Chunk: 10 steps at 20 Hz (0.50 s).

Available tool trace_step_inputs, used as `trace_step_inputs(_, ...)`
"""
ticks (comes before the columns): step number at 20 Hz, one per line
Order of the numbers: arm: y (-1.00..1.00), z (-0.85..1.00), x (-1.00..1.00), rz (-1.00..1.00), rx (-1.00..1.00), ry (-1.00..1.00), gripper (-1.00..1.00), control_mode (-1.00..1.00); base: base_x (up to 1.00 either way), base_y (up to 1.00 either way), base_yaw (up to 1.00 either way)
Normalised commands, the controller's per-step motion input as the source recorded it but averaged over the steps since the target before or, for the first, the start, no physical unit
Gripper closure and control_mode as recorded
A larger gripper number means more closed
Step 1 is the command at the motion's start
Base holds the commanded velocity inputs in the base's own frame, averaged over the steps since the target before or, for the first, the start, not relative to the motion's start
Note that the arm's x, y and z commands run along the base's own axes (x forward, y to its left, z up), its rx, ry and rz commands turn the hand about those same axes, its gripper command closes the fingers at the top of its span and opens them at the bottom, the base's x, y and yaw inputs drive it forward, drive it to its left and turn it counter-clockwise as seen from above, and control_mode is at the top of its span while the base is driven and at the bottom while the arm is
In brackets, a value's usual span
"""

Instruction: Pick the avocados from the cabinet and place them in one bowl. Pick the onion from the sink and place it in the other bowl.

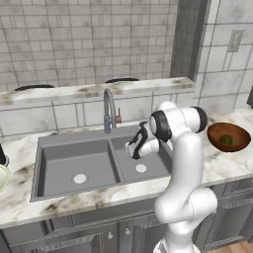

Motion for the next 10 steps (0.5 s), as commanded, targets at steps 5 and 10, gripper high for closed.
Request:
trace_step_inputs(5,-0.02,0.58,0.0,-0.01,0.02,0.0,1.0,-1.0,0.0,0.0,0.0)
trace_step_inputs(10,-0.2,0.52,-0.03,0.0,0.0,0.02,1.0,-1.0,0.0,0.0,0.0)
